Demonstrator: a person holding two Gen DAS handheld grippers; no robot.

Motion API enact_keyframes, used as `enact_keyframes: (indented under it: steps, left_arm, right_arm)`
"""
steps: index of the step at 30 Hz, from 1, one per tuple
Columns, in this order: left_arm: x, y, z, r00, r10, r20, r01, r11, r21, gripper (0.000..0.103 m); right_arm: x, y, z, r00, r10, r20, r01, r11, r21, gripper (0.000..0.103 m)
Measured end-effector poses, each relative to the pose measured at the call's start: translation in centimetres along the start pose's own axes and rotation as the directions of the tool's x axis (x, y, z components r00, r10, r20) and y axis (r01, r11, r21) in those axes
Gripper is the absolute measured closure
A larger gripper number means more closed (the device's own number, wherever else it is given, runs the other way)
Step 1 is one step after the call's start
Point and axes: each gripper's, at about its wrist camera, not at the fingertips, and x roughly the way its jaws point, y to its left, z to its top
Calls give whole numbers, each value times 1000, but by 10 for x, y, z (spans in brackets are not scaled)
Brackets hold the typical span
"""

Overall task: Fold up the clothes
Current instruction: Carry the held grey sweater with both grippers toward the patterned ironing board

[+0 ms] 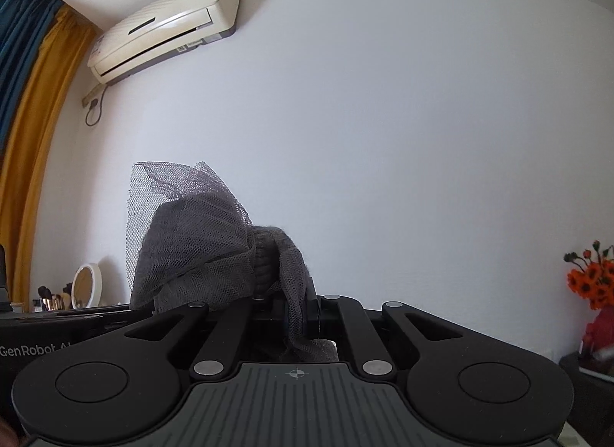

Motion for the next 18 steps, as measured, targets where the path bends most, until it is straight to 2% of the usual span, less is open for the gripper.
enact_keyframes:
  steps: [3, 5, 8, 12, 15, 18]
  left_arm:
    - [36, -6, 4, 999, 37, 27, -37, 999, -5, 89]
    - [56, -8, -4, 997, 81, 1, -81, 997, -19, 89]
    - [85, -9, -19, 988, 146, -42, -148, 988, -34, 89]
    - [108, 6, -52, 970, 199, -136, -212, 973, -89, 89]
    - [117, 24, -83, 932, 263, -249, -297, 949, -110, 89]
    - [114, 48, -110, 883, 320, -344, -376, 920, -110, 89]
  right_arm:
    - [17, -42, 13, 997, 60, 47, -59, 998, -19, 97]
    - [26, -66, 15, 994, 92, 64, -90, 996, -22, 97]
    - [46, -94, 6, 995, 90, 34, -90, 996, -12, 97]
    - [69, -119, -26, 994, 103, -42, -102, 994, 28, 97]
    - [88, -141, -59, 984, 114, -138, -96, 987, 128, 97]
    - [112, -168, -93, 964, 106, -243, -39, 963, 267, 97]
